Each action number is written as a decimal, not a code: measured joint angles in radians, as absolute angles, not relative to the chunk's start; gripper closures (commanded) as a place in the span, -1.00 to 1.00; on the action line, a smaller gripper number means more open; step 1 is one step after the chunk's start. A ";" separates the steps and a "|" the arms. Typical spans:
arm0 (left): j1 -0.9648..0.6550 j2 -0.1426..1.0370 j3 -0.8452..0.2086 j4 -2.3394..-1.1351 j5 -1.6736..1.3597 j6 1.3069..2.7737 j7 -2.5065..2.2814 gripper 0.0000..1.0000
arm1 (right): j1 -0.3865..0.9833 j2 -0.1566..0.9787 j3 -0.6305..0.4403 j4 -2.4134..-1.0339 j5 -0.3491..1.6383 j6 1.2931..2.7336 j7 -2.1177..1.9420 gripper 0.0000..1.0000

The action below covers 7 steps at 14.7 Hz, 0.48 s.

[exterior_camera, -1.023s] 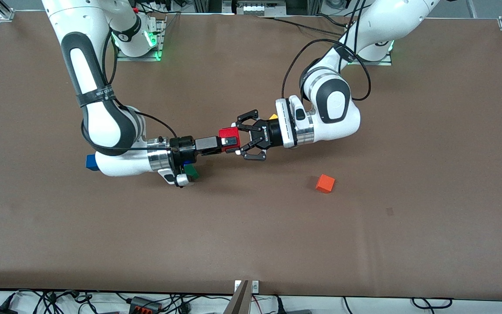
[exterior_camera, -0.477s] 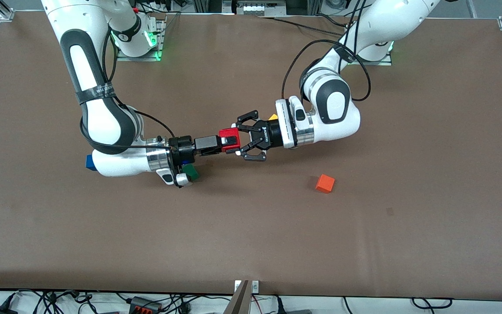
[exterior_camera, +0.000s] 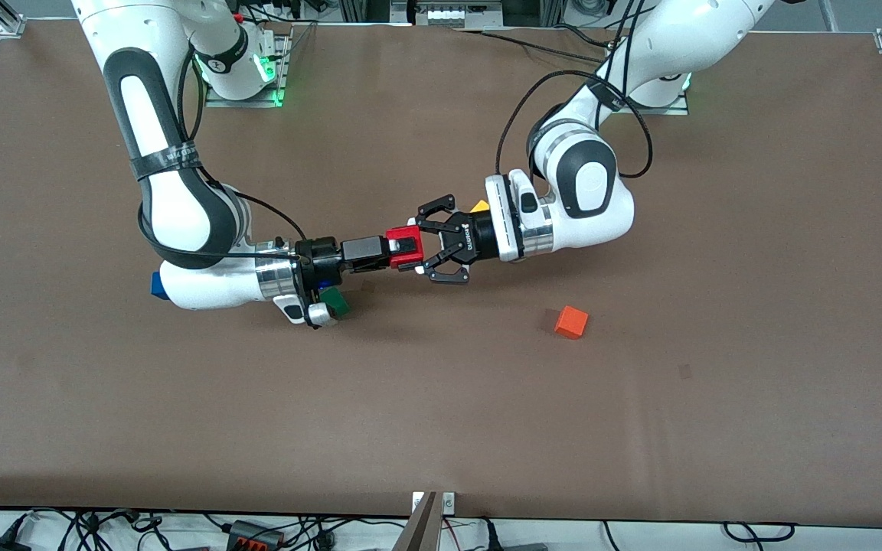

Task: Pass red block to right arm, stack on blue
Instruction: 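Grasp the red cube with the right gripper from the left gripper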

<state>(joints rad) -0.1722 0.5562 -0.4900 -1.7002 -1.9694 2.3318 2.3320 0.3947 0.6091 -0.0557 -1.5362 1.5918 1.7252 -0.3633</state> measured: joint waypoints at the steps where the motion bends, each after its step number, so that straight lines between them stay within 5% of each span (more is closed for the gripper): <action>1: -0.172 0.556 -0.490 -1.700 -1.969 2.332 2.332 0.85 | 0.395 0.609 -0.056 -1.536 1.592 1.725 -0.363 0.85; 2: -0.172 0.556 -0.490 -1.700 -1.969 2.332 2.332 0.85 | 0.395 0.608 -0.056 -1.535 1.591 1.724 -0.363 1.00; 7: -0.172 0.558 -0.490 -1.699 -1.978 2.333 2.329 0.84 | 0.393 0.606 -0.057 -1.529 1.589 1.723 -0.370 1.00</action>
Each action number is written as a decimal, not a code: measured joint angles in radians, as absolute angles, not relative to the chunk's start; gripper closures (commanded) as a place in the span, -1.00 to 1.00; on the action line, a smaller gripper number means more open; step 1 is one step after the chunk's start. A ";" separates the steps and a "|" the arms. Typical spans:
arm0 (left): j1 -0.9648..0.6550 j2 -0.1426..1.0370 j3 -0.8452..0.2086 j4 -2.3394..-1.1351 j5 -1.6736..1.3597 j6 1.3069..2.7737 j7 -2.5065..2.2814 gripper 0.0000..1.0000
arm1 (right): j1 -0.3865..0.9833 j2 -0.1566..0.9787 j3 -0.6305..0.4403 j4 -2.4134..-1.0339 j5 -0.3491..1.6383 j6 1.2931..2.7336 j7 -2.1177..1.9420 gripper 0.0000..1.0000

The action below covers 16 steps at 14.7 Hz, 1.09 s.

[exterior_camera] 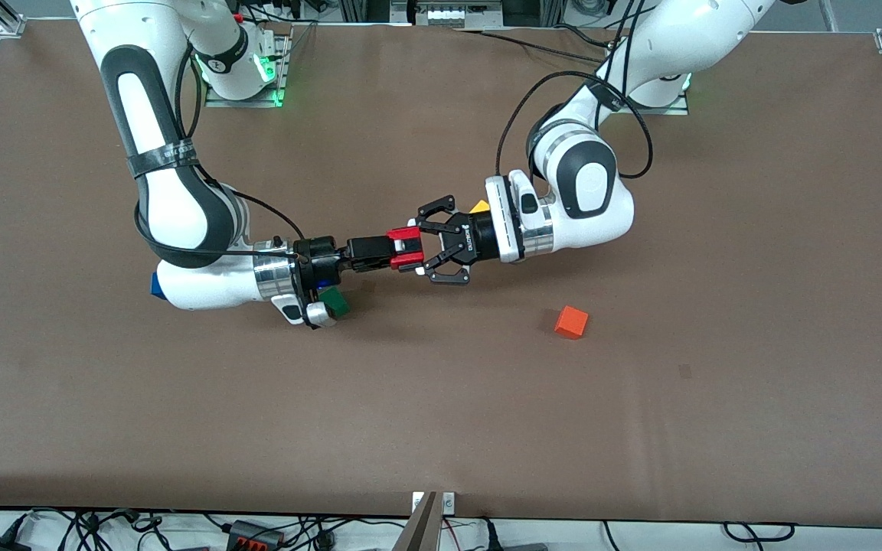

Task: Pass red block to right arm, stack on blue
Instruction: 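Grasp the red cube with the right gripper from the left gripper, then open the left gripper and withdraw it while the right gripper pulls away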

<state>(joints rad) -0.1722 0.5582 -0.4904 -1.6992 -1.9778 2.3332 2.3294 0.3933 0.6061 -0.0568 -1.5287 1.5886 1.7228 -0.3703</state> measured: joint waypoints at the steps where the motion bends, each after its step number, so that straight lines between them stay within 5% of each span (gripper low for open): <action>1: -0.172 0.558 -0.490 -1.699 -1.978 2.333 2.329 0.76 | 0.393 0.606 -0.057 -1.529 1.588 1.723 -0.370 1.00; 2: -0.172 0.558 -0.490 -1.699 -1.978 2.333 2.329 -0.28 | 0.393 0.606 -0.057 -1.529 1.588 1.723 -0.371 1.00; 3: -0.172 0.558 -0.490 -1.699 -1.978 2.333 2.330 -0.99 | 0.393 0.606 -0.057 -1.529 1.588 1.723 -0.371 1.00; 16: -0.049 0.563 -0.487 -1.698 -1.892 2.178 2.304 -1.00 | 0.283 0.588 -0.069 -1.528 1.361 1.662 -0.371 1.00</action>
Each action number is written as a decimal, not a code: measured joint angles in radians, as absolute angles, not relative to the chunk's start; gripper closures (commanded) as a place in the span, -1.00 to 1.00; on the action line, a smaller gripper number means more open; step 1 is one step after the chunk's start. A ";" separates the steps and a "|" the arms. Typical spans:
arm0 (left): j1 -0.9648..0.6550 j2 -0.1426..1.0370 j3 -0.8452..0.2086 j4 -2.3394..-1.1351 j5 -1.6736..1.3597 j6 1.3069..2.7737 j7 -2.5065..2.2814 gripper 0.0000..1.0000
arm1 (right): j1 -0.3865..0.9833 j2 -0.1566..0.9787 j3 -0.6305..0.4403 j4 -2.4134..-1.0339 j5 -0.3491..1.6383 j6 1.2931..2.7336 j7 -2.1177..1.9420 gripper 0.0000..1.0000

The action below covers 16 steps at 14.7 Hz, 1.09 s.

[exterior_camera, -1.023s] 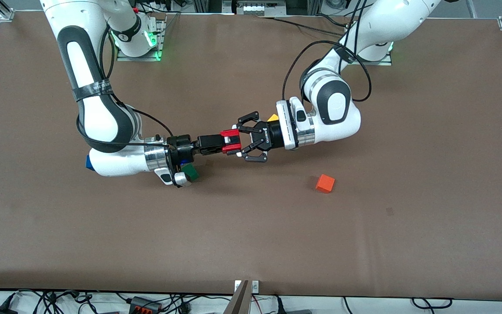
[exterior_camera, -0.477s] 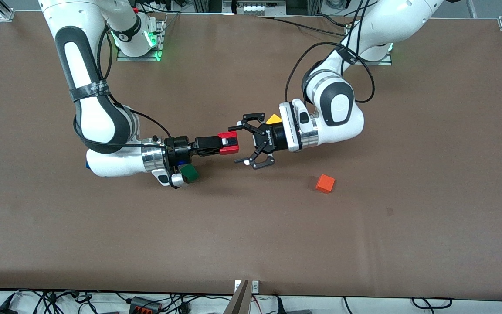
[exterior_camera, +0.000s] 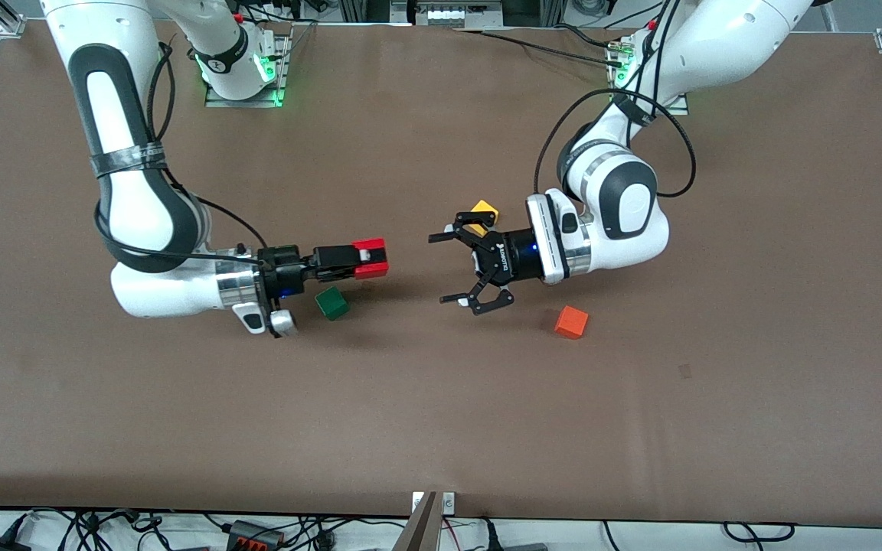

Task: Pass red block to right arm, stack on blue
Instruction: 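Open the left gripper and withdraw it while the right gripper pulls away, then move the red cube with the right gripper above the blue cube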

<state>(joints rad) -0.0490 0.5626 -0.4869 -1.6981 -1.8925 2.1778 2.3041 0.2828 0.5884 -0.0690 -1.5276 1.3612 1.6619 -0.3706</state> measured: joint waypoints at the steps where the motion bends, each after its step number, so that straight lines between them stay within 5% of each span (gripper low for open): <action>1: -0.030 0.563 -0.487 -1.697 -1.844 2.153 2.268 -1.00 | 0.255 0.587 -0.070 -1.527 1.295 1.644 -0.372 1.00; 9: 0.169 0.561 -0.485 -1.599 -1.279 1.866 1.811 -1.00 | 0.071 0.585 -0.075 -1.537 0.683 1.578 -0.391 1.00; 16: 0.192 0.561 -0.486 -1.470 -0.917 1.717 1.417 -1.00 | 0.065 0.560 -0.145 -1.564 0.277 1.625 -0.379 1.00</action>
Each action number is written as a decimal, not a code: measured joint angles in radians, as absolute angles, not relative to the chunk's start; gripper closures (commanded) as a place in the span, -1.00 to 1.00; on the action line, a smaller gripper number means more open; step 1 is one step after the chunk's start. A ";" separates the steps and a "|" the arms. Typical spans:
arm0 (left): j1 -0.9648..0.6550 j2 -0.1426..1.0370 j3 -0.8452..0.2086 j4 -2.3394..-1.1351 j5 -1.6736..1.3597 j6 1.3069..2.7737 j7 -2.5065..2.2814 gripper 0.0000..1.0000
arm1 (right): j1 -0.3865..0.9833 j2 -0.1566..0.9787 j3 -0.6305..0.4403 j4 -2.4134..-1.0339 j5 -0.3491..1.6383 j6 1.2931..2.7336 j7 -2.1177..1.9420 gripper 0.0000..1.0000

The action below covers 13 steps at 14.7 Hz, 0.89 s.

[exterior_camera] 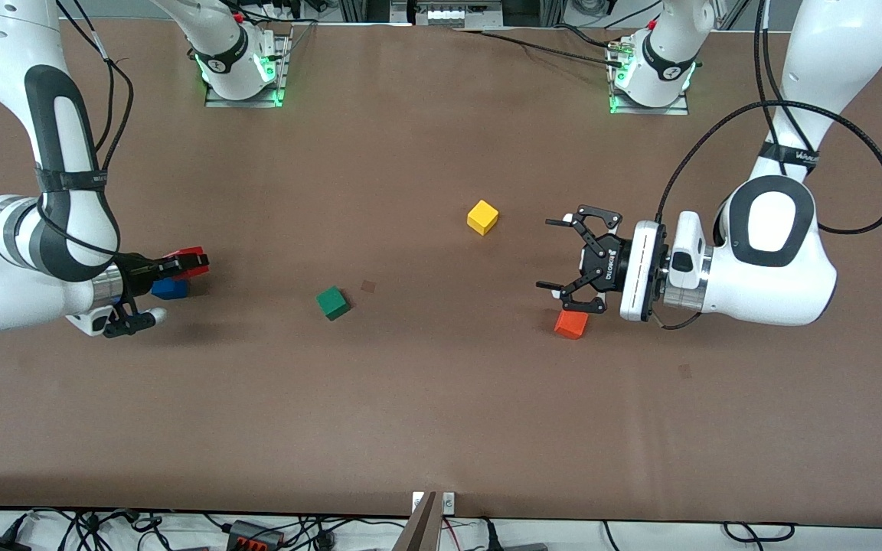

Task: Pass red block to right arm, stack on blue
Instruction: 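Move the red cube with the right gripper above the blue cube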

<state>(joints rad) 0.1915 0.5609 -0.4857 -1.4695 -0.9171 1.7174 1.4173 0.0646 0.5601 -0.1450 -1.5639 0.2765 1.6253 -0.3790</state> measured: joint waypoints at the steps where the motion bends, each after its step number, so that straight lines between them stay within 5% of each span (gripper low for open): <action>1: 0.192 0.561 -0.486 -1.453 -0.873 1.688 1.369 -1.00 | 0.066 0.545 -0.146 -1.584 0.232 1.659 -0.359 1.00; 13: 0.210 0.531 -0.487 -1.224 -0.132 1.290 0.624 -1.00 | 0.092 0.414 -0.187 -1.934 0.027 2.175 -0.248 1.00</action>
